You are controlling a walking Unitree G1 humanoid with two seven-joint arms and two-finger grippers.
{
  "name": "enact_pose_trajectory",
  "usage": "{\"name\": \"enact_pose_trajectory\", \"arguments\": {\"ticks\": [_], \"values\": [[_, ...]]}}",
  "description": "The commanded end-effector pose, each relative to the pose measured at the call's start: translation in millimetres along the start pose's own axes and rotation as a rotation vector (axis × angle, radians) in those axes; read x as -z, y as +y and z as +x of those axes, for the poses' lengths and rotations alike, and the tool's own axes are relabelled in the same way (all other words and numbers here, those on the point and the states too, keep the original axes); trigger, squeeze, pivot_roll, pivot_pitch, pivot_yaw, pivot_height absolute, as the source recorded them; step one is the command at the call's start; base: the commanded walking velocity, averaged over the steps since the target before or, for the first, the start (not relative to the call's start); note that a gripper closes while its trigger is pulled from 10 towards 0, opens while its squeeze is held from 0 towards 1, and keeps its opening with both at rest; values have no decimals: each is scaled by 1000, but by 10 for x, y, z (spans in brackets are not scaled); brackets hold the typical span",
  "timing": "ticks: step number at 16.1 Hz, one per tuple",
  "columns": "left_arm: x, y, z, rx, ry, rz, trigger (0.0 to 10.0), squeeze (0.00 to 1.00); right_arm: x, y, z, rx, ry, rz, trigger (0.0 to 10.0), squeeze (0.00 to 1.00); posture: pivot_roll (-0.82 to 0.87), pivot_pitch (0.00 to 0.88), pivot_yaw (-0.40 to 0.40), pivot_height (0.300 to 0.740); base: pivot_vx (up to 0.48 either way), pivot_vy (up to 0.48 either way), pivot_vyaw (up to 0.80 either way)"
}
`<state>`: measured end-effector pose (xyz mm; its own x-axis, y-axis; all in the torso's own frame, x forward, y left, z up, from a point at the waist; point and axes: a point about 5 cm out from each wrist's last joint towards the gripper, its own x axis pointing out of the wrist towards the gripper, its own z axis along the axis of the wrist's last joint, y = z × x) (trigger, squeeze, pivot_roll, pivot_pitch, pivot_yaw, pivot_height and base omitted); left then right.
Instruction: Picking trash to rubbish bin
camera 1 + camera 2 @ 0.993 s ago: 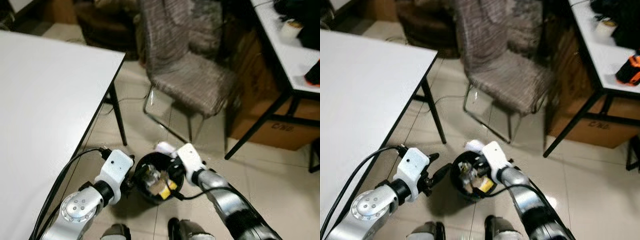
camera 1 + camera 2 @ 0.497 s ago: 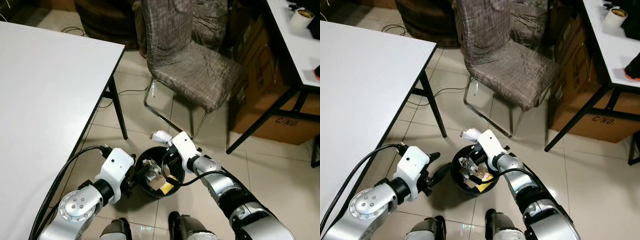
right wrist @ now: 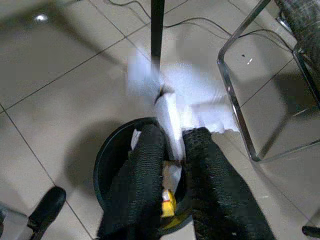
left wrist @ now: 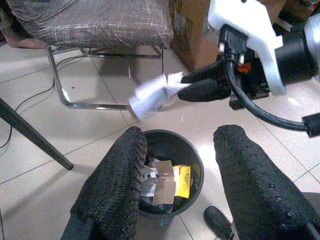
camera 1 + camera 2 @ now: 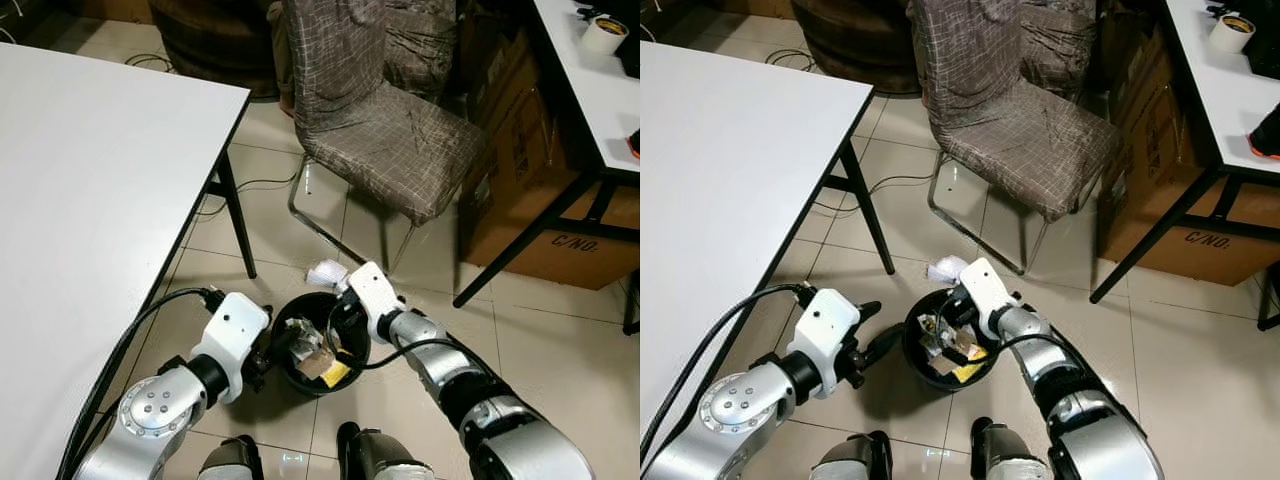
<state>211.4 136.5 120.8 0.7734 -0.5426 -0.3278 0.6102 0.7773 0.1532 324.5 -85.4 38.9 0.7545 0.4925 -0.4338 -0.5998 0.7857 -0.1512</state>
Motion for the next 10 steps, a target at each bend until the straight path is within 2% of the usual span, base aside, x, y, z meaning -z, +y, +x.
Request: {"name": "enact_pose_trajectory", "arguments": {"ticks": [1,7,8,9,10], "values": [[-7,-33,-7,15,0,-6,10000,0,53,-3,-13,-5,12,20,10000,1000,1,245,-61,740,0,0,0],[-23,-21,26,1,-9,-7,10000,0,41,3,1,-4,16,14,10000,1000,0,224,-53,740,0,0,0],[-13,49,72,-97,-3,-28,10000,0,9,-60,-24,37,-14,46,10000,59,-8,199,-55,740,0,0,0],[-16,73,84,-126,-6,-30,10000,0,2,-89,-37,59,-27,62,10000,0,-10,189,-54,740,0,0,0],[-37,122,118,-189,-28,-48,10000,0,-20,-159,-101,108,-75,100,10000,0,-26,167,-50,740,0,0,0]]}}
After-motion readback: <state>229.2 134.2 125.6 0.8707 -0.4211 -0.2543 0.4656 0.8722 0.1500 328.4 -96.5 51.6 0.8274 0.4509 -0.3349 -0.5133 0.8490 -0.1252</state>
